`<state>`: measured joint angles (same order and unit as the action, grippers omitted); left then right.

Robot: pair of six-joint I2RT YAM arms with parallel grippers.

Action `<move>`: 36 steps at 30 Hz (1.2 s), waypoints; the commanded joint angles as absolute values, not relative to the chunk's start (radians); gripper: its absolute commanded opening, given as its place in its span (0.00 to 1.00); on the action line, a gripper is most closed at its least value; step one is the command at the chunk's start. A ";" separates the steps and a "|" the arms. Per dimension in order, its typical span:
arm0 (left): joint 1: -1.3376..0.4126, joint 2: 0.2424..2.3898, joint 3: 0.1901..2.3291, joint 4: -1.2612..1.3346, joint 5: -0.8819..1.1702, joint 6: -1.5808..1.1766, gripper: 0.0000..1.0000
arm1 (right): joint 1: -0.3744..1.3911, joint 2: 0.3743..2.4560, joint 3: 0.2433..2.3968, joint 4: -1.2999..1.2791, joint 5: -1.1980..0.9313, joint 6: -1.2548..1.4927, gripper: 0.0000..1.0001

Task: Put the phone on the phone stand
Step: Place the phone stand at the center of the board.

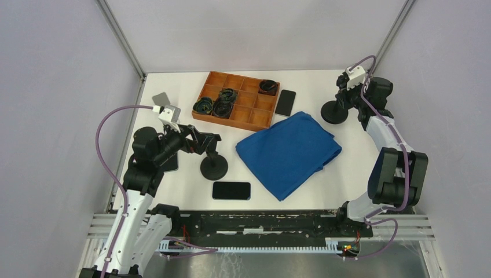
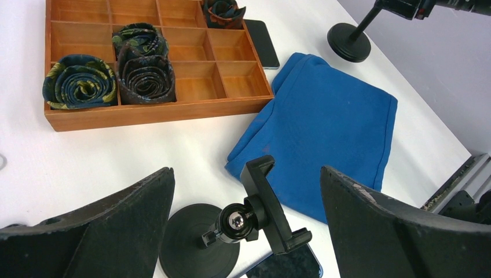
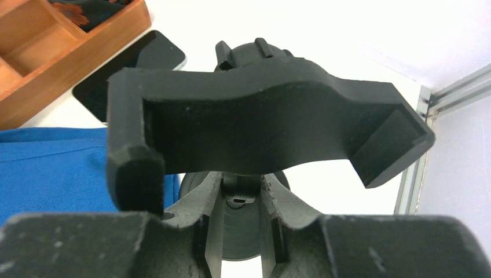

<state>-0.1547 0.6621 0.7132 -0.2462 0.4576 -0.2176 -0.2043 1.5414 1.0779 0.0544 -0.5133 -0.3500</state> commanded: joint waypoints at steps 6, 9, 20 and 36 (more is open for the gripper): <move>-0.160 0.666 0.712 -0.228 0.437 -0.150 1.00 | -0.150 1.612 1.101 0.253 -0.349 -0.275 0.11; -0.160 0.664 0.712 -0.229 0.435 -0.149 1.00 | -0.132 1.616 1.075 0.262 -0.330 -0.276 0.12; -0.160 0.655 0.712 -0.229 0.439 -0.151 1.00 | -0.117 1.604 0.993 0.258 -0.322 -0.297 0.22; -0.160 0.640 0.709 -0.229 0.439 -0.152 1.00 | -0.118 1.557 0.993 0.257 -0.314 -0.300 0.14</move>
